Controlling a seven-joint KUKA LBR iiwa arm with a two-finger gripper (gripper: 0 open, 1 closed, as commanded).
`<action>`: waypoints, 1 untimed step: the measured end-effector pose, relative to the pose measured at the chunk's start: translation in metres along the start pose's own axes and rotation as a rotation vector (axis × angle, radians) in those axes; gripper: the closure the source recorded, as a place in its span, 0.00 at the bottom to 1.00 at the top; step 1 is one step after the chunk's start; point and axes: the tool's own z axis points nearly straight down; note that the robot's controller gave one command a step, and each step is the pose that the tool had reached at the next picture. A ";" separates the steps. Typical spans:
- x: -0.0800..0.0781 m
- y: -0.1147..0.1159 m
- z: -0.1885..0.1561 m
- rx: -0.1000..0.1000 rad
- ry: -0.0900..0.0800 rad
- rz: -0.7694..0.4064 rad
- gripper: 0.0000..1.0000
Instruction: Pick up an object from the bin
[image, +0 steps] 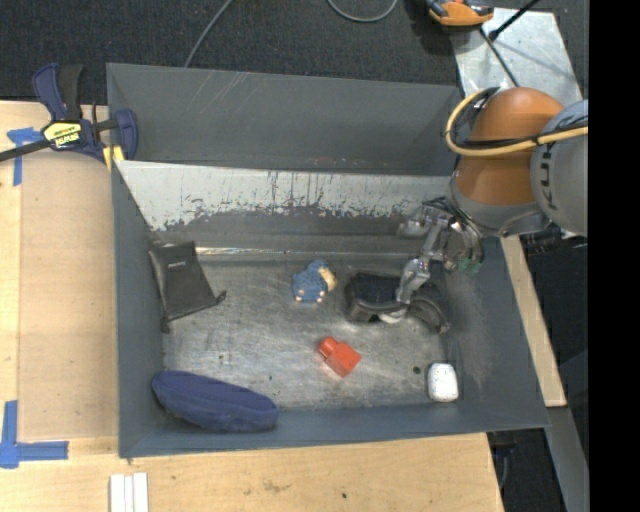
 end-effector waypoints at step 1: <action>0.002 0.002 -0.001 0.000 -0.009 0.049 0.00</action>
Offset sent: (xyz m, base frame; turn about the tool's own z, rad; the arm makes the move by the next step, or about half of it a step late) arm -0.0315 0.0546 -0.0374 0.1907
